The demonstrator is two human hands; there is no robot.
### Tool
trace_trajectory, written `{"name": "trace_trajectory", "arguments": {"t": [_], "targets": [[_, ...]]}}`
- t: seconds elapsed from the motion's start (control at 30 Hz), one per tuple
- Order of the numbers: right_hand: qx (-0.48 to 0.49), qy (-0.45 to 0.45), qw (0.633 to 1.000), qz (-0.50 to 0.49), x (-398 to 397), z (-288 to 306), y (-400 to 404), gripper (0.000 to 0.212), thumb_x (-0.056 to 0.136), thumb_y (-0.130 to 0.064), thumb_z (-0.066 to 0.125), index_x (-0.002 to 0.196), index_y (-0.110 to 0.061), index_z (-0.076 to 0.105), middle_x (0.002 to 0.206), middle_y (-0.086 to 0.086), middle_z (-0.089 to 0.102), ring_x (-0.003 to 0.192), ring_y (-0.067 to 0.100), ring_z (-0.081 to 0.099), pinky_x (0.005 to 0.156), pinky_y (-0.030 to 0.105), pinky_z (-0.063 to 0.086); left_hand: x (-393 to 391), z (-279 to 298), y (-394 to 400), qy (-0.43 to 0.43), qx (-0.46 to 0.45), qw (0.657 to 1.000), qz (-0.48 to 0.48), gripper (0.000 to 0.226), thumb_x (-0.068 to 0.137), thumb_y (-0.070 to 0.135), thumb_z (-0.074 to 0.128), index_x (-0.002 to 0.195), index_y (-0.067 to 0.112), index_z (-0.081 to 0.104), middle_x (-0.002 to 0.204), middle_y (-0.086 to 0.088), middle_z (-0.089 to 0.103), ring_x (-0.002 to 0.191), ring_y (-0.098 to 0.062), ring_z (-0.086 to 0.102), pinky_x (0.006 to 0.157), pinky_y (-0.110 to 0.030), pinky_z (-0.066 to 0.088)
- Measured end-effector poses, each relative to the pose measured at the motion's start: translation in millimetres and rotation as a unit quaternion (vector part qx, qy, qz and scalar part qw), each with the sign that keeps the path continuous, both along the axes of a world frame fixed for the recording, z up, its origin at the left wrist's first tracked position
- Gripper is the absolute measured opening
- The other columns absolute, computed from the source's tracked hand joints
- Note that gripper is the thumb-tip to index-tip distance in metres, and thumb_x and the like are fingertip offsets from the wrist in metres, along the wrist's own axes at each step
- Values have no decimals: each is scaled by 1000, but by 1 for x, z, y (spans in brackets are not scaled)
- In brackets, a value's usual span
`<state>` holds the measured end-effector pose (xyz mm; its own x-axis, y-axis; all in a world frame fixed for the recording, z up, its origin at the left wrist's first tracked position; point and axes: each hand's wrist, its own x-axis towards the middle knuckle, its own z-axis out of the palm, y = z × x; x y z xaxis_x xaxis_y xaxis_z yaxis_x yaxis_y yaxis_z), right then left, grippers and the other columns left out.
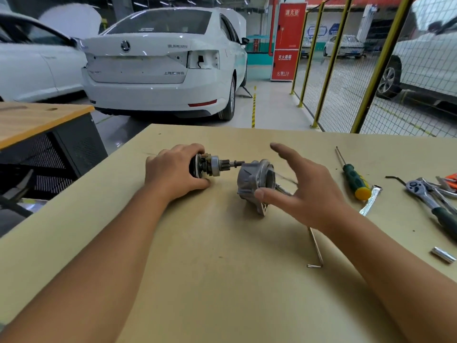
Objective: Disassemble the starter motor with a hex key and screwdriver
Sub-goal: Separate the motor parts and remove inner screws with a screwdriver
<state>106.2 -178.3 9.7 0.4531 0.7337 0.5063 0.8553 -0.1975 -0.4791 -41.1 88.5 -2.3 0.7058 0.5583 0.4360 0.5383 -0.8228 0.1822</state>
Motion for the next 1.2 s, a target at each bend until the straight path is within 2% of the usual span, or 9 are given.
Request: {"name": "trace_trajectory", "arguments": {"t": [0.2,0.33,0.43,0.53,0.7,0.8,1.0,1.13,1.2], "targets": [[16,32,999,1,-5,8,-5,104,55,-86,73,146,-53,33,145,-18,54,131,-4,45,97,42,55,1,-1,1,-15,14,1000,17,62,64,63,72,121,50,50,103,13,64,93,-26,59,78,-38,39],[-134,-10,991,-14,-15,5,8,115,50,-77,80,145,-60,17,149,-21,47,132,12,51,99,40,50,-1,-1,4,-14,0,1000,0,63,66,58,75,123,49,51,105,13,64,95,-27,60,81,-39,43],[-145,-28,988,-45,-15,5,23,106,53,-64,83,139,-55,23,139,-15,53,118,18,56,89,39,52,-3,2,7,-33,-23,999,-13,58,67,55,76,120,48,53,101,13,64,89,-24,55,82,-40,45],[-121,-13,990,-73,-15,11,35,99,45,-68,79,132,-51,35,118,-11,55,100,15,59,82,40,55,-5,5,13,-79,-72,994,-6,58,67,55,79,118,47,53,95,13,59,86,-22,50,81,-39,48],[43,193,978,-57,15,44,48,77,42,-64,90,107,-46,54,90,-27,69,81,-10,66,52,2,45,-12,7,25,-170,-149,974,-24,58,65,56,83,114,50,53,95,14,61,89,-22,56,76,-34,46],[5,246,958,-144,51,66,56,59,55,-67,83,98,-33,62,78,-8,73,62,9,72,40,13,46,-17,9,25,-171,-168,969,-59,57,56,59,78,107,53,53,90,23,60,88,-19,58,76,-35,50],[-274,74,922,-262,83,59,61,79,39,-86,67,89,-25,69,81,-1,68,76,18,62,58,28,45,-15,11,23,-190,-245,943,-121,56,45,59,81,98,54,62,97,19,66,95,-18,64,83,-37,57],[-334,49,901,-274,82,46,63,78,37,-84,64,87,-24,68,81,-1,67,76,19,62,66,31,55,-13,13,13,-211,-314,908,-182,59,42,51,87,98,45,69,92,12,70,78,-7,67,57,-18,54],[-336,50,899,-277,85,37,65,79,38,-84,63,90,-25,67,82,-1,67,78,19,62,71,35,58,-12,15,9,-235,-350,884,-201,58,41,47,89,96,42,70,88,11,72,71,-4,65,57,-14,52]]}}
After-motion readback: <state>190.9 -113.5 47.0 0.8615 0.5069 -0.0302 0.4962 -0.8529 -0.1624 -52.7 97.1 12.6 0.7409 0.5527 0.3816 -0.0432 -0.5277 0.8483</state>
